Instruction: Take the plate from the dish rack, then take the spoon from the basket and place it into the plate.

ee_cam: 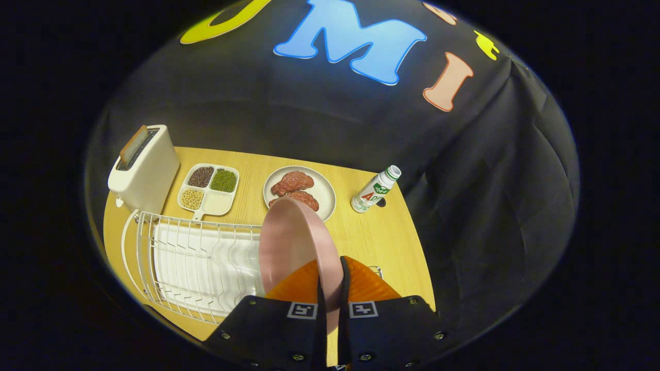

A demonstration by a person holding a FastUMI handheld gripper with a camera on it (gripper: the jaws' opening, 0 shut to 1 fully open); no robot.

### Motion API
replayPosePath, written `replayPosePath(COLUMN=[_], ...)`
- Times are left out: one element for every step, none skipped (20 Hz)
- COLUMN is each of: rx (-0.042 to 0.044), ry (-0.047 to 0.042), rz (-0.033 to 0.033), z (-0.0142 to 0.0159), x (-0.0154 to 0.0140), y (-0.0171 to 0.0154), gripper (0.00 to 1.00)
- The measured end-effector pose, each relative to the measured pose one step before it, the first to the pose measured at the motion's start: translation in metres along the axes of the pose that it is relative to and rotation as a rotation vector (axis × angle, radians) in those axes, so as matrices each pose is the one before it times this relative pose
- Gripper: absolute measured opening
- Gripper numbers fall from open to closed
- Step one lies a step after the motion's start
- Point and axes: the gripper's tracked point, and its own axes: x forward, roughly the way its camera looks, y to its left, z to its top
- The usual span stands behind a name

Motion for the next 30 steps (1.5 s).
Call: replayPosePath(rx=[0.01569,0.01729,0.00638,0.00862,0.00953,0.01315,0.01102,0.00840,0.00994,0.01184,0.01238,0.00766,0.00516,0.00908,0.00897,0.00833,0.00965,0.00090,0.00237,-0.00210,-0.00079,-0.00072,-0.00290,-0.00218,-0.00419,-0.00374,-0.00160,0.00263,-0.00060,0.00204], ry=[-0.01242,-0.00729,0.00063,0.00094,-0.00468,-0.00371,-0.00381,-0.00313,-0.00078,-0.00029,0.00274,0.00199,0.00140,0.00018,-0.00074,0.00053,0.00149,0.00659,0.01782,0.02089,0.01870,0.01635,0.01275,0.01158,0.00837,0.00509,0.00674,0.01508,0.01543,0.01725], rz=[0.01722,0.01298,0.00508,0.00210,0.01010,0.01211,0.00967,0.00765,0.00809,0.00837,0.00618,0.00579,0.00587,0.00756,0.01173,0.01710,0.01558,0.01299,0.00659,0.01023,0.01164,0.00935,0.00763,0.00475,0.01072,0.01743,0.02808,0.02978,0.03159,0.02247], z=[-0.00104,-0.00188,-0.00489,-0.00463,-0.00310,-0.00347,-0.00491,-0.00476,-0.00554,-0.00496,-0.00704,-0.00580,-0.00605,-0.00514,-0.00675,-0.00604,-0.00723,-0.00929,-0.01209,-0.01231,-0.01116,-0.00971,-0.00961,-0.00766,-0.00763,-0.00644,-0.00801,-0.00911,-0.01061,-0.00831], x=[-0.00695,-0.00747,-0.00528,-0.00629,-0.00579,-0.00643,-0.00564,-0.00701,-0.00563,-0.00661,-0.00511,-0.00487,-0.00416,-0.00502,-0.00408,-0.00411,-0.00225,-0.00157,0.00033,-0.00057,-0.00001,0.00056,0.00134,0.00113,0.00171,0.00213,0.00369,0.00432,0.00545,0.00680], y=[-0.00612,-0.00800,-0.01013,-0.01030,-0.00884,-0.00793,-0.00830,-0.00974,-0.00903,-0.00842,-0.00829,-0.00808,-0.00745,-0.00711,-0.00631,-0.00435,-0.00451,-0.00378,-0.00520,-0.00337,-0.00249,-0.00210,-0.00243,-0.00223,-0.00027,0.00060,0.00388,0.00463,0.00426,0.00262], gripper=[0.08,0.08,0.08,0.08,0.08,0.08,0.08,0.08,0.08,0.08,0.08,0.08,0.08,0.08,0.08,0.08,0.08,0.08,0.08,0.08,0.08,0.08,0.08,0.08,0.08,0.08,0.08,0.08,0.08,0.08])
